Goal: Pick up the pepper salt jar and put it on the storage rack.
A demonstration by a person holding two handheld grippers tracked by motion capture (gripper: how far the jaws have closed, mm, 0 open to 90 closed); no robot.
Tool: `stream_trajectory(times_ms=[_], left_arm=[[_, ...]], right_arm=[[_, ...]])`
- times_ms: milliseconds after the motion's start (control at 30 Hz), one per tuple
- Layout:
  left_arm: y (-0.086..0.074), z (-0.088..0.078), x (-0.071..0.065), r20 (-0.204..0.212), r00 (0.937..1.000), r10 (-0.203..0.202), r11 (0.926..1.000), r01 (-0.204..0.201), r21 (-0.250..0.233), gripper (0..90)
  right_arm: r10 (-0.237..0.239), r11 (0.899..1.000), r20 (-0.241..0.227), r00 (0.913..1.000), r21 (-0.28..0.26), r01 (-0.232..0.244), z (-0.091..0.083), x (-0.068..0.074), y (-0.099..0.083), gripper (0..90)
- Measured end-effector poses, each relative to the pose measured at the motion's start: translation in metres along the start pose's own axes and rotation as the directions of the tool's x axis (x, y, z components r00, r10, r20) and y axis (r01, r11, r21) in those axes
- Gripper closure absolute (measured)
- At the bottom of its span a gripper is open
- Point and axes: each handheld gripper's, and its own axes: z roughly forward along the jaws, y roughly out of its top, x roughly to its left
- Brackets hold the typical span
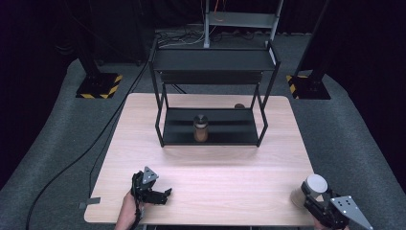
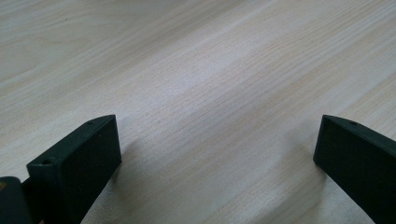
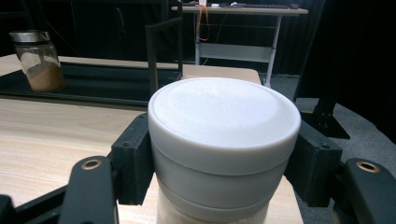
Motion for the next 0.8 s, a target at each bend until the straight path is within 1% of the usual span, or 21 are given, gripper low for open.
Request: stream_trajectory(times_ms=[433,800], left_arm=[[0.0,0.0,0.001,0.003,1.0,0.0,1.0,0.0,0.0,0.0],[0.0,0.0,0.001,0.002,1.0,0.0,1.0,0.0,-0.001,0.0]], right_arm=[[-0.031,1.0,-0.041,0.9987,0.0,0.031,0.009,0.008,0.014,32.9],[-0.039,0.999,-0.073,0.9966,0.006,0.04,0.024,0.014,0.026,32.9]])
